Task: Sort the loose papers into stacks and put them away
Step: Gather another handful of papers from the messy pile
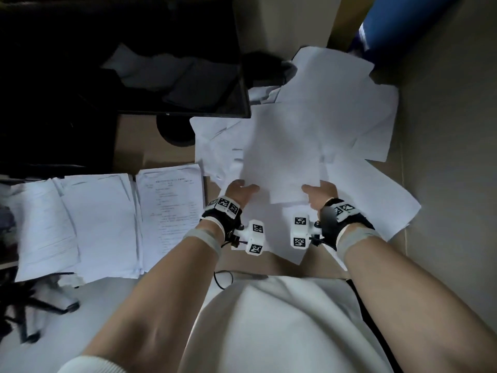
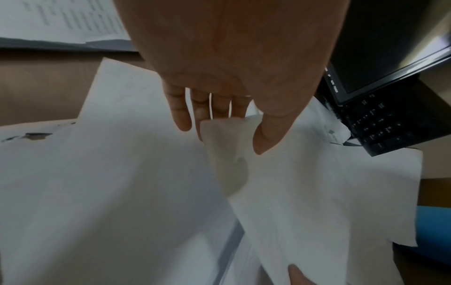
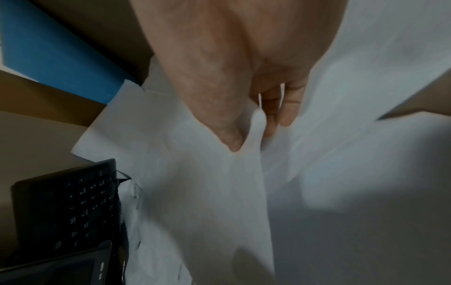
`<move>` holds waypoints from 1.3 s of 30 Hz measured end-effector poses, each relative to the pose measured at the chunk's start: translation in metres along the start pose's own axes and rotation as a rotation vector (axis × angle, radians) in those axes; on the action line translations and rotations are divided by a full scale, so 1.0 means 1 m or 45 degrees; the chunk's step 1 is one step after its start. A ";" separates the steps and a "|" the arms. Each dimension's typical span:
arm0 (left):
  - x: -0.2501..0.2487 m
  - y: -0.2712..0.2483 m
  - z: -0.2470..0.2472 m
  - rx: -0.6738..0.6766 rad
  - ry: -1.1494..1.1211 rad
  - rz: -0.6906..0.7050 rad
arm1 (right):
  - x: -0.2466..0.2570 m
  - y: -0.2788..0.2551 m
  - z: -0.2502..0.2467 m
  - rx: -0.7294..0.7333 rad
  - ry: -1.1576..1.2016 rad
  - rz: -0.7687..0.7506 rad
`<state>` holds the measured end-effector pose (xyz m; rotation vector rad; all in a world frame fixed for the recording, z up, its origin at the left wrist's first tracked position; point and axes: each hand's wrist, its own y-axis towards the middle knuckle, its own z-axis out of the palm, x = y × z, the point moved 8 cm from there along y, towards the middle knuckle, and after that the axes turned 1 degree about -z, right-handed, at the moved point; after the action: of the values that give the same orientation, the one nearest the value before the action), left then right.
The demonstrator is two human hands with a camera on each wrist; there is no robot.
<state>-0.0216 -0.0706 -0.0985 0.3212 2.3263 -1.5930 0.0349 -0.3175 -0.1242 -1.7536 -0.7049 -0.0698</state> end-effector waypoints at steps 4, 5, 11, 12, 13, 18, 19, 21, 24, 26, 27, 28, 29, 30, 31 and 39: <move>-0.009 0.006 0.017 0.051 0.010 -0.005 | -0.009 -0.007 -0.060 -0.244 -0.339 0.114; -0.013 0.003 0.029 0.118 -0.009 -0.015 | -0.017 -0.011 -0.078 -0.306 -0.403 0.160; -0.015 -0.017 0.102 0.410 0.164 -0.090 | -0.022 -0.008 -0.146 -0.559 -0.636 0.109; -0.010 -0.019 0.108 0.432 0.138 -0.142 | -0.013 -0.004 -0.146 -0.552 -0.628 0.046; -0.007 -0.021 0.108 0.434 0.107 -0.185 | -0.003 0.003 -0.143 -0.542 -0.609 -0.020; 0.012 -0.005 0.082 0.284 0.019 -0.300 | 0.018 0.032 -0.128 -0.452 -0.891 0.045; 0.011 -0.002 0.076 0.243 -0.021 -0.302 | 0.015 0.037 -0.125 -0.435 -0.919 0.070; 0.005 0.000 0.069 0.172 -0.047 -0.290 | 0.015 0.042 -0.120 -0.458 -0.905 0.084; -0.002 -0.005 0.072 0.092 -0.055 -0.273 | 0.012 0.035 -0.110 -0.415 -0.773 0.127; -0.002 -0.007 0.077 0.079 -0.071 -0.269 | 0.009 0.031 -0.098 -0.307 -0.750 0.087; -0.002 -0.007 0.078 0.078 -0.077 -0.256 | 0.009 0.028 -0.094 -0.262 -0.757 0.062; -0.003 -0.010 0.077 0.088 -0.077 -0.234 | 0.009 0.024 -0.089 -0.211 -0.763 0.047; -0.001 -0.009 0.075 0.104 -0.084 -0.205 | 0.007 0.021 -0.084 -0.165 -0.746 0.035; 0.001 -0.009 0.072 0.127 -0.087 -0.184 | 0.007 0.016 -0.080 -0.128 -0.720 0.020; 0.004 -0.008 0.069 0.153 -0.104 -0.167 | 0.003 0.014 -0.076 -0.107 -0.680 0.018; 0.021 -0.016 0.030 0.031 -0.244 0.009 | -0.012 -0.035 -0.033 0.010 -0.496 -0.216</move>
<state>-0.0436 -0.1041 -0.1026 0.1735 2.1606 -1.5752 0.0181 -0.3478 -0.0889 -1.7141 -1.1347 0.1632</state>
